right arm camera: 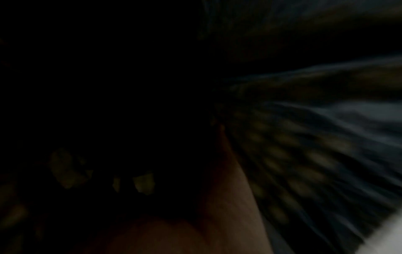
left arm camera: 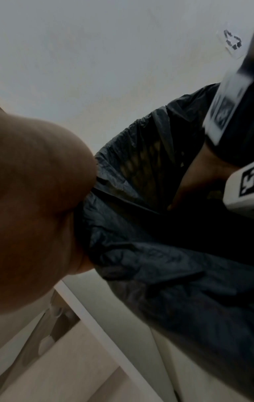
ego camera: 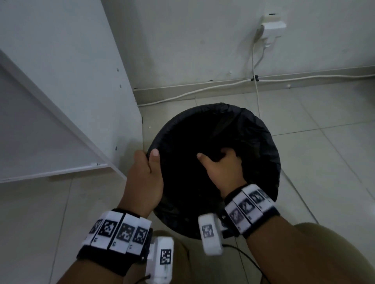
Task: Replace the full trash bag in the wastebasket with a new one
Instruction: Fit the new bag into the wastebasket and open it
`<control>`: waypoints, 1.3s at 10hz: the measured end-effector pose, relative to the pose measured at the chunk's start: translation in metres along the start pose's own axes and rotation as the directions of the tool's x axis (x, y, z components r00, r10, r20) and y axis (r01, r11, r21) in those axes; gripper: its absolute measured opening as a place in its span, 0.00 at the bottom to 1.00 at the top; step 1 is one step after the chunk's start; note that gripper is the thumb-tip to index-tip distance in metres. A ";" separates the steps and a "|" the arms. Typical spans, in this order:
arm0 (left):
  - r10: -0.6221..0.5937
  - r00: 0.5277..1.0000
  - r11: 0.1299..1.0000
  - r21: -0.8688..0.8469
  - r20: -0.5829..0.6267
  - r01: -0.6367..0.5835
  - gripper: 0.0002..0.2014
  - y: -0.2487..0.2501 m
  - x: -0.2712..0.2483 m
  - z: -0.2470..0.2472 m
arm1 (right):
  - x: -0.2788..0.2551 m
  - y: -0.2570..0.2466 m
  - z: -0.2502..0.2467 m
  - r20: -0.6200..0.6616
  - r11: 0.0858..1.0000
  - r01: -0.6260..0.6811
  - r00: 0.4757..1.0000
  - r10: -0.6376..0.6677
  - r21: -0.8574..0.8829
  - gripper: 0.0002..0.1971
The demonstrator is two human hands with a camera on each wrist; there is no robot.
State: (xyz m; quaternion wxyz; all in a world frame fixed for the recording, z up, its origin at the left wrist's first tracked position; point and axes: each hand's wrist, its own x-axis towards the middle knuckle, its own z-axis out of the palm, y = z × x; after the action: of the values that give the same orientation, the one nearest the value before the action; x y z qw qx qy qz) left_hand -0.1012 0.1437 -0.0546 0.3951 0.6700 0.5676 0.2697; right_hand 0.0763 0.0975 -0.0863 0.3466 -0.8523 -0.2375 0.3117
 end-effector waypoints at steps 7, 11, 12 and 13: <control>0.041 0.999 0.998 0.044 0.016 -0.042 0.26 0.001 -0.002 0.003 | 0.032 -0.001 0.011 0.251 0.385 -0.292 0.956 0.154 0.875 0.15; 0.122 0.993 0.991 0.059 -0.002 -0.121 0.23 -0.002 -0.014 0.006 | 0.080 -0.004 0.050 0.393 0.864 -0.321 0.905 0.161 0.387 0.39; 0.079 0.997 0.996 0.033 0.004 -0.079 0.26 0.000 0.000 0.003 | 0.067 -0.001 0.036 0.385 0.585 -0.429 0.899 0.207 0.688 0.22; 0.065 0.998 0.997 0.032 0.003 -0.065 0.26 0.000 0.006 0.000 | 0.048 -0.005 0.031 0.310 0.825 -0.358 0.921 0.235 0.438 0.23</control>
State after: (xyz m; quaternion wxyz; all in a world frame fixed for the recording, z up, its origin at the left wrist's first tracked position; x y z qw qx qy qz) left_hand -0.1002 0.1500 -0.0555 0.3758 0.6948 0.5494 0.2724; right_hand 0.0874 0.1441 -0.1179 0.4648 -0.7194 -0.0556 0.5131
